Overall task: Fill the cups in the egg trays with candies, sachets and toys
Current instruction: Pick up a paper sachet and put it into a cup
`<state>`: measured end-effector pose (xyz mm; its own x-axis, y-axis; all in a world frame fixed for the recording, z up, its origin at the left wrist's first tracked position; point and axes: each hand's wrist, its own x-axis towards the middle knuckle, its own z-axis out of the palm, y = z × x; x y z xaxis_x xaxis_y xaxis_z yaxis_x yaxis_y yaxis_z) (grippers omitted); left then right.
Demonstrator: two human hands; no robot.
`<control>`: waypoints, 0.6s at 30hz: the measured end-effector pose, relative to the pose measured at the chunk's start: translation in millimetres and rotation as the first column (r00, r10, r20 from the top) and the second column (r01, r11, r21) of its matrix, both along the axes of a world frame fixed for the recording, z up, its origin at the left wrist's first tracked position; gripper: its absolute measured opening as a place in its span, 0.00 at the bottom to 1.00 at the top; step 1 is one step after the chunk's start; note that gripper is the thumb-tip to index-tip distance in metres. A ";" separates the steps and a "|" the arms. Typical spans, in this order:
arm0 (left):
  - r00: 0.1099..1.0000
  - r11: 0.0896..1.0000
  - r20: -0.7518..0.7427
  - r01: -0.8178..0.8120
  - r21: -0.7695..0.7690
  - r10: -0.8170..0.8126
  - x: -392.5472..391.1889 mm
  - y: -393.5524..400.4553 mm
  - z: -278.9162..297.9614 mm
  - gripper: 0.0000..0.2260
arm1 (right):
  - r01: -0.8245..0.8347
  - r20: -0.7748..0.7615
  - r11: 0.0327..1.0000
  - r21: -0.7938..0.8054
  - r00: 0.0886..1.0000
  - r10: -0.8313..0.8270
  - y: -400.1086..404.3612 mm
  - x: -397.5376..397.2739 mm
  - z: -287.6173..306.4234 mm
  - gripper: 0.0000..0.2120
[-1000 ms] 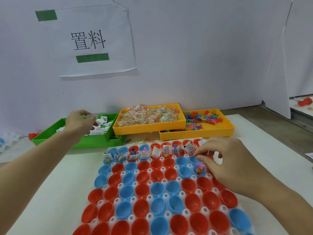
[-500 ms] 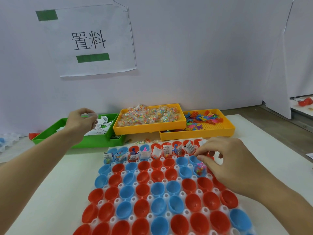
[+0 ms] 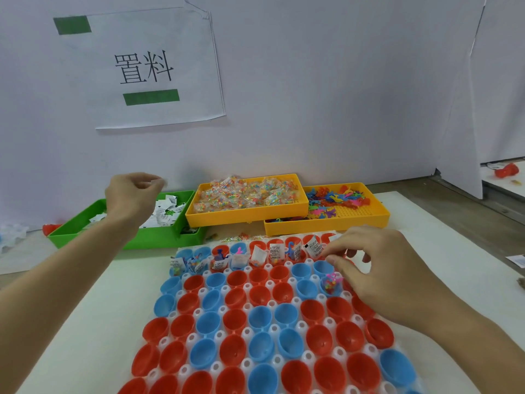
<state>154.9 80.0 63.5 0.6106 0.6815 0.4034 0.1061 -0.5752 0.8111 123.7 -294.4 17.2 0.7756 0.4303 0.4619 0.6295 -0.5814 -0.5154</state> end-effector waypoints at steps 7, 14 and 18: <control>0.880 0.764 -0.043 0.434 0.477 -0.474 -59.8 -114.7 18.2 0.03 | 0.037 -0.012 0.976 0.213 0.999 -0.035 3.1 -4.1 5.8 0.07; 0.685 0.412 -0.135 0.570 0.711 -0.715 -81.5 -170.1 2.8 0.06 | -0.067 -0.266 0.907 0.416 0.945 0.192 6.9 -11.0 17.0 0.20; 0.654 0.341 -0.134 0.545 0.766 -0.744 -76.9 -175.5 -12.4 0.06 | -0.119 -0.341 0.893 0.433 0.896 0.285 8.3 -13.8 19.0 0.19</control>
